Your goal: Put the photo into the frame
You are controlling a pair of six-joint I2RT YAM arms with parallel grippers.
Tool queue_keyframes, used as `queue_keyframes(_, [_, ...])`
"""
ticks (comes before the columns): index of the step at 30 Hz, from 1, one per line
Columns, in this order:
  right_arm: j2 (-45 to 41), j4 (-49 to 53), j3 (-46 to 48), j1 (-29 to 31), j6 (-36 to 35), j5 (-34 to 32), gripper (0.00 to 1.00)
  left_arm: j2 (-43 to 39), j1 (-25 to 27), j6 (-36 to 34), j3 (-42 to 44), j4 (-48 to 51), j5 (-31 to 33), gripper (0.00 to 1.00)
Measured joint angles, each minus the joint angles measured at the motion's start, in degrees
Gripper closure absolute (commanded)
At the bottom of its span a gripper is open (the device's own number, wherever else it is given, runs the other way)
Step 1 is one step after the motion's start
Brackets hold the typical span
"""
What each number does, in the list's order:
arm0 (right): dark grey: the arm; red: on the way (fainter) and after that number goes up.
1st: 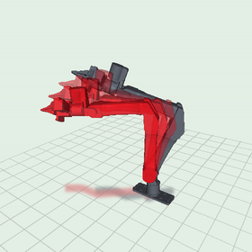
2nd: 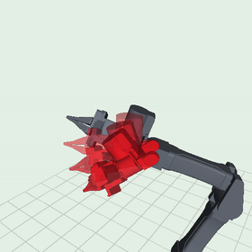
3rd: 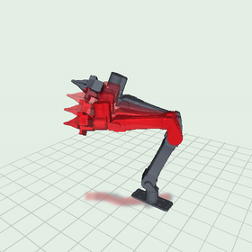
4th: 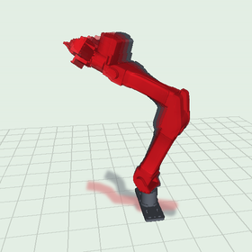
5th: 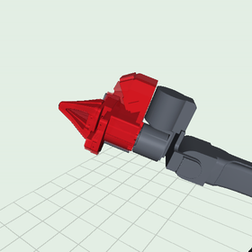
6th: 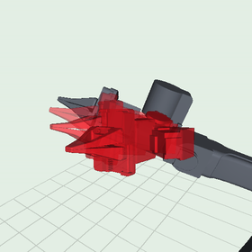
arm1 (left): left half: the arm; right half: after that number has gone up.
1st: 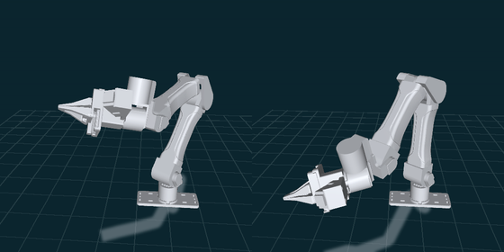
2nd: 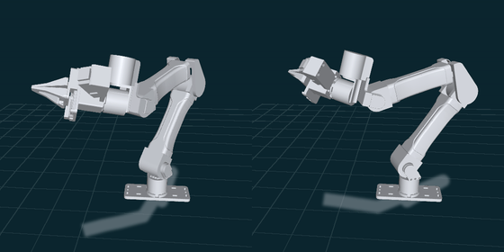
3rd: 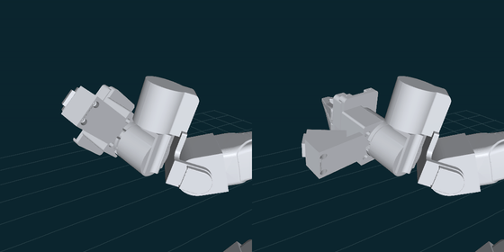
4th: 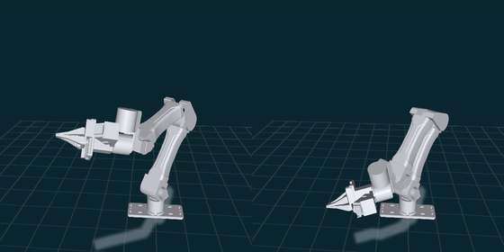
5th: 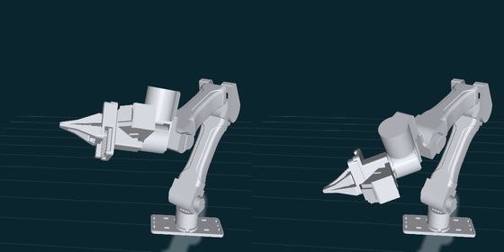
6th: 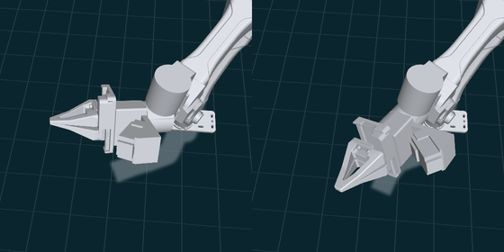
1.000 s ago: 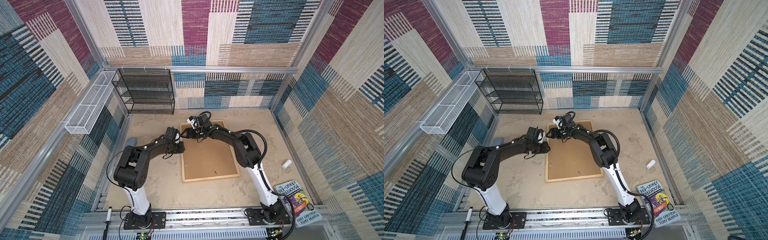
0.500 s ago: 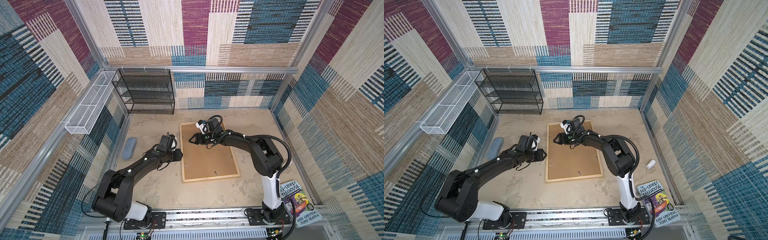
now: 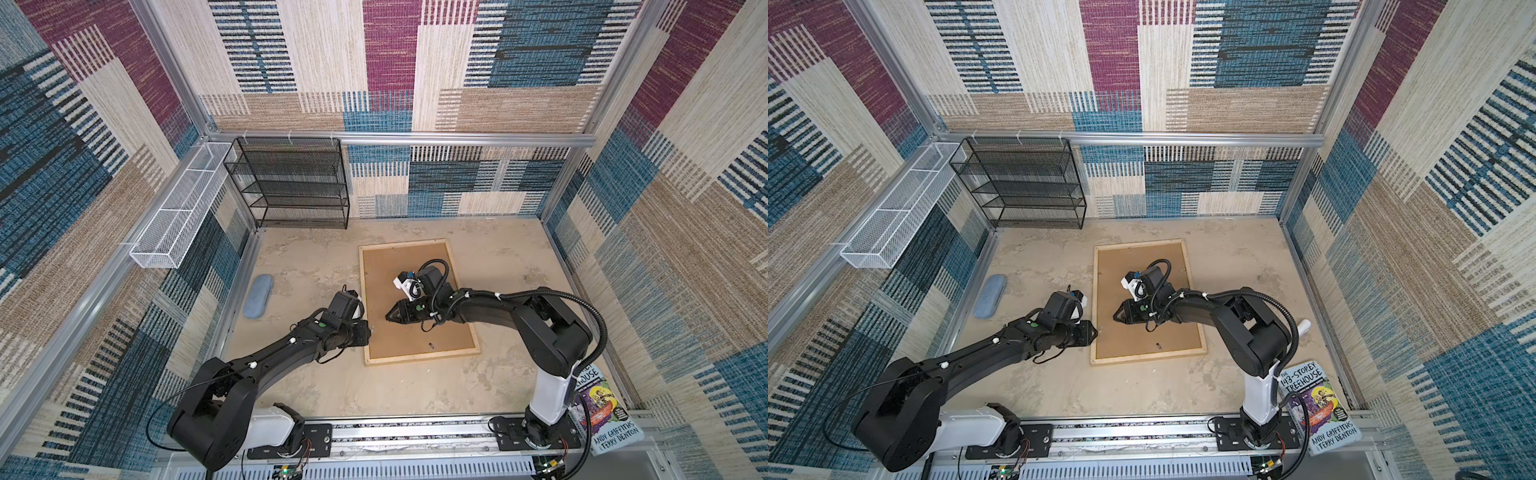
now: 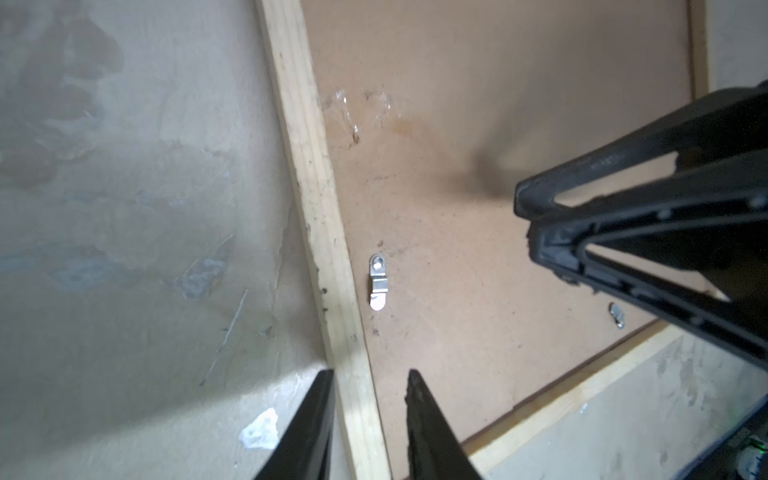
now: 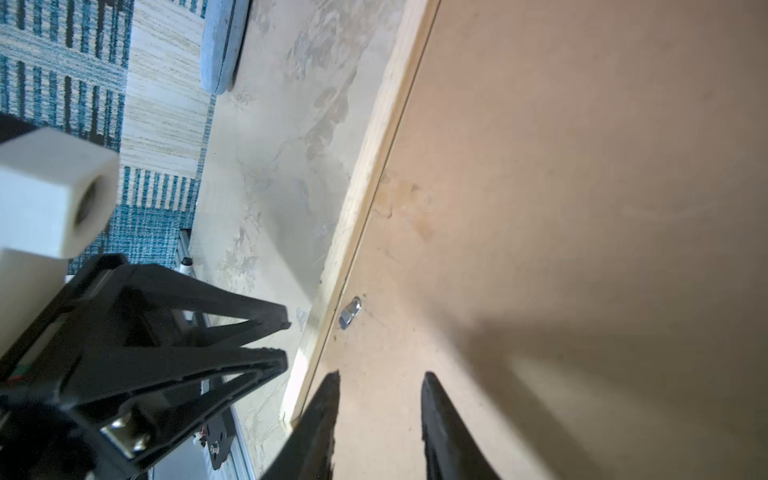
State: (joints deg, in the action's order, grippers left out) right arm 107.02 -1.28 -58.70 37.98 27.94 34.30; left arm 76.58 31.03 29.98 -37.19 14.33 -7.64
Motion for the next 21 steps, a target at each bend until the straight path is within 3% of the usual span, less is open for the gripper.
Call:
queue_keyframes(6, [0.0, -3.0, 1.6, 1.9, 3.1, 0.7, 0.70, 3.8, 0.6, 0.0, -0.9, 0.4, 1.3, 0.76])
queue_keyframes(21, [3.0, -5.4, 0.6, 4.4, 6.6, 1.1, 0.69, 7.9, -0.3, -0.7, -4.3, 0.8, 3.8, 0.77])
